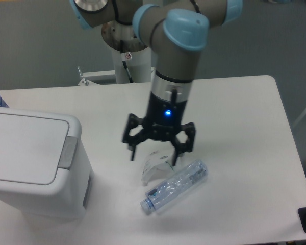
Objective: Open the trash can
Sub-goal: 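Move the gripper toward the grey tab on the trash can lid, then lower the gripper fingers onto the grey lid tab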
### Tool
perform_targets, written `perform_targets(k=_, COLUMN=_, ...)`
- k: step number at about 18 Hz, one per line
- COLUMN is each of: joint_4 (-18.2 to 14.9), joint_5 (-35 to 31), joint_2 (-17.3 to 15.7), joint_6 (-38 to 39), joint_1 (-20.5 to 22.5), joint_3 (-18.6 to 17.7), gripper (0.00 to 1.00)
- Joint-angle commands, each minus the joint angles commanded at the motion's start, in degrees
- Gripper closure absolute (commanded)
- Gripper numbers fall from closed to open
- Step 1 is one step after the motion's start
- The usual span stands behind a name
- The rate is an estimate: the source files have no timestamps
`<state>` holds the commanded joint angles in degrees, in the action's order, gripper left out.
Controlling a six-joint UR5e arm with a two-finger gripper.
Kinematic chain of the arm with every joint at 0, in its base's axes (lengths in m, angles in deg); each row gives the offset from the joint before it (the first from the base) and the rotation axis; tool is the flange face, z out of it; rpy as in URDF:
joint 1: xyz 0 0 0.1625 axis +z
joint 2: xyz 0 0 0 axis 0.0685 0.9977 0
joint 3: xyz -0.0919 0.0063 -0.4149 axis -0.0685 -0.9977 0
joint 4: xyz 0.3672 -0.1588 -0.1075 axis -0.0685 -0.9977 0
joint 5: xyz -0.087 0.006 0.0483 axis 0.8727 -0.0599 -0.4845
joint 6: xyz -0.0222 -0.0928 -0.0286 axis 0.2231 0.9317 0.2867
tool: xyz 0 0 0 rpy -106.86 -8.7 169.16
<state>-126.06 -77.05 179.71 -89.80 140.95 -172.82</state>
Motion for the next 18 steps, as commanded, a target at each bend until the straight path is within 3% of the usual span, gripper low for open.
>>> perform_targets(k=6, joint_4=0.6, joint_5=-0.1, joint_2=-3.6, joint_6=1.1, joint_1=-2.5, joint_3=-5.4, gripper=0.0)
perform_targets(k=11, joint_4=0.7, joint_5=0.2, joint_2=-2.0, joint_6=1.7, joint_1=-4.0, joint_3=-4.7, gripper=0.0)
perform_targets(k=14, joint_4=2.2, joint_5=0.1, joint_2=0.7, joint_6=2.5, joint_1=-5.2, joint_3=-3.2, gripper=0.0)
perform_targets(k=18, joint_4=2.3, joint_5=0.1, joint_2=1.1, joint_6=2.6, joint_1=-5.3, joint_3=-3.1, gripper=0.0)
